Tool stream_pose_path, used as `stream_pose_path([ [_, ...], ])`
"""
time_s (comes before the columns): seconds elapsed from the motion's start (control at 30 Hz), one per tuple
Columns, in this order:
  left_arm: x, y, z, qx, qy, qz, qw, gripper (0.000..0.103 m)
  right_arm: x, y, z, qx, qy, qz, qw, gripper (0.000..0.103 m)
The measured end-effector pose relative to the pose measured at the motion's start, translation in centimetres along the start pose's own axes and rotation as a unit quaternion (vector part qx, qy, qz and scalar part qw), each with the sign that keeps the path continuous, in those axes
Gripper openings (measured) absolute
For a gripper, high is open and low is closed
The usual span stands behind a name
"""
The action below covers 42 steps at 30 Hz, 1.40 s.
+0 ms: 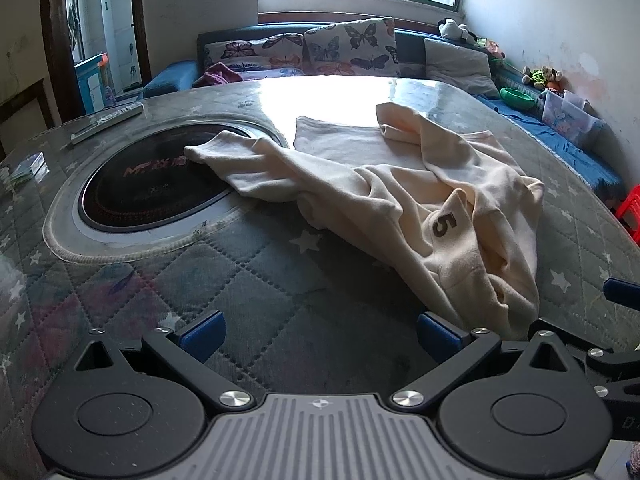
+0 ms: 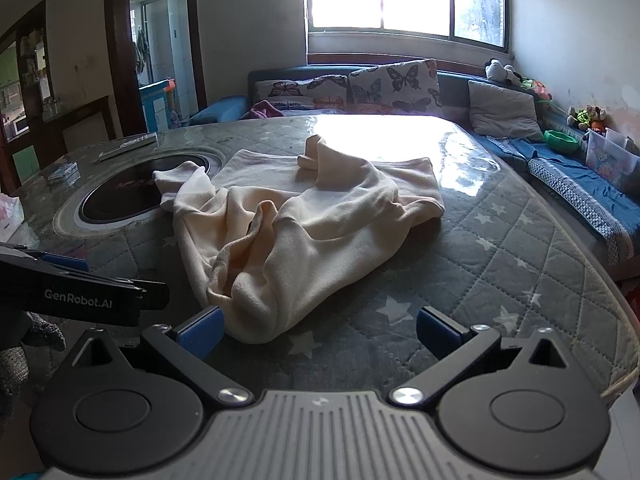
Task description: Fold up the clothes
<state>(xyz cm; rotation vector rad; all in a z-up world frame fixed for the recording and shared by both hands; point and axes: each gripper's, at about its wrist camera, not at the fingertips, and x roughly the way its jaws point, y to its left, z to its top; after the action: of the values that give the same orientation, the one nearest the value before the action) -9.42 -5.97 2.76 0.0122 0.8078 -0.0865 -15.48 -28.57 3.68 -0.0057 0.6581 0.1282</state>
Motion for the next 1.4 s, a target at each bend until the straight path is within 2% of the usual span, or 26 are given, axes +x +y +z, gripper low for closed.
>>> stream_pose_path([
  [0.67,0.1,-0.8,-0.6,0.008,0.011,0.001,0.9999,0.103,0.0,0.3,-0.2,-0.002,0.003,0.0,1.0,0.103],
  [1.4,0.1,-1.9,-0.9,0.021,0.017,0.003,0.9996,0.103,0.0,-0.1,-0.7,0.0,0.011,-0.018,1.0,0.103],
])
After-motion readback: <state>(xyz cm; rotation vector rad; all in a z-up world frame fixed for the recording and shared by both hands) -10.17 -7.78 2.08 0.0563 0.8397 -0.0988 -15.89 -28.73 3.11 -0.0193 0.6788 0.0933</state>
